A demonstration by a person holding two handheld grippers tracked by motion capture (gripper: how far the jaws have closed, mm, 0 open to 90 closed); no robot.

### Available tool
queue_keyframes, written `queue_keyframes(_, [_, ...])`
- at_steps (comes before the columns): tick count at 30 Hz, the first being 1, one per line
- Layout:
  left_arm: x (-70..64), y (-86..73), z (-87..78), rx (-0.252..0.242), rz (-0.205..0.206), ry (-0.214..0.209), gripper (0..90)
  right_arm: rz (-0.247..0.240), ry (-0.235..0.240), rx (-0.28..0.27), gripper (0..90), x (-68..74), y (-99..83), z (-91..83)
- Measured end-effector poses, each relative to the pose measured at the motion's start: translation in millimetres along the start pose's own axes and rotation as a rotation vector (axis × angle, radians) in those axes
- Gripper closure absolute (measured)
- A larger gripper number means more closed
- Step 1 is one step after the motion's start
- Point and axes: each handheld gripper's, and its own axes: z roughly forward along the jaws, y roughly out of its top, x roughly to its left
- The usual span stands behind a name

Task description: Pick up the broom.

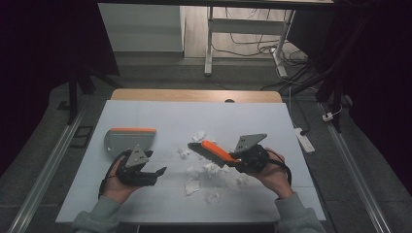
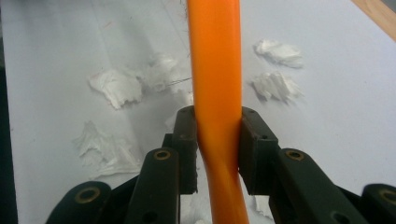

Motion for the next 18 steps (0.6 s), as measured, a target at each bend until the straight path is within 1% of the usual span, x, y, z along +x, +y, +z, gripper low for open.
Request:
queue_keyframes(6, [9.0, -23.1, -8.8, 0.006, -0.049, 0.041, 26.9, 0.061, -0.031, -0.038, 71.0, -8.6, -6.1, -5.5])
queue_keyframes(7, [10.8, -26.7, -10.7, 0.005, -0.058, 0.046, 27.0, 0.069, -0.035, -0.04, 71.0, -9.8, -7.1, -6.7])
queue_keyframes(8, [12.7, -29.9, -12.5, 0.004, -0.069, 0.047, 27.0, 0.094, -0.055, -0.053, 70.9, -12.1, -8.9, -8.6])
queue_keyframes(9, [14.5, -32.7, -14.0, 0.004, -0.082, 0.046, 27.0, 0.094, -0.055, -0.053, 70.9, -12.1, -8.9, -8.6])
queue_keyframes(12, [18.9, -37.1, -16.8, 0.01, -0.106, 0.056, 27.0, 0.147, -0.09, -0.078, 70.9, -17.0, -11.4, -12.0])
queue_keyframes(13, [20.3, -37.9, -17.1, 0.011, -0.113, 0.059, 26.9, 0.173, -0.115, -0.085, 70.9, -20.5, -13.3, -14.3])
queue_keyframes(14, [21.8, -38.4, -17.3, 0.014, -0.121, 0.062, 26.9, 0.173, -0.115, -0.085, 70.9, -20.5, -13.3, -14.3])
queue_keyframes(16, [23.5, -39.2, -16.5, 0.02, -0.132, 0.063, 26.9, 0.194, -0.134, -0.087, 70.9, -23.9, -15.7, -16.7])
queue_keyframes(18, [24.4, -39.1, -15.1, 0.023, -0.137, 0.059, 26.7, 0.225, -0.152, -0.089, 70.9, -28.0, -18.5, -19.9])
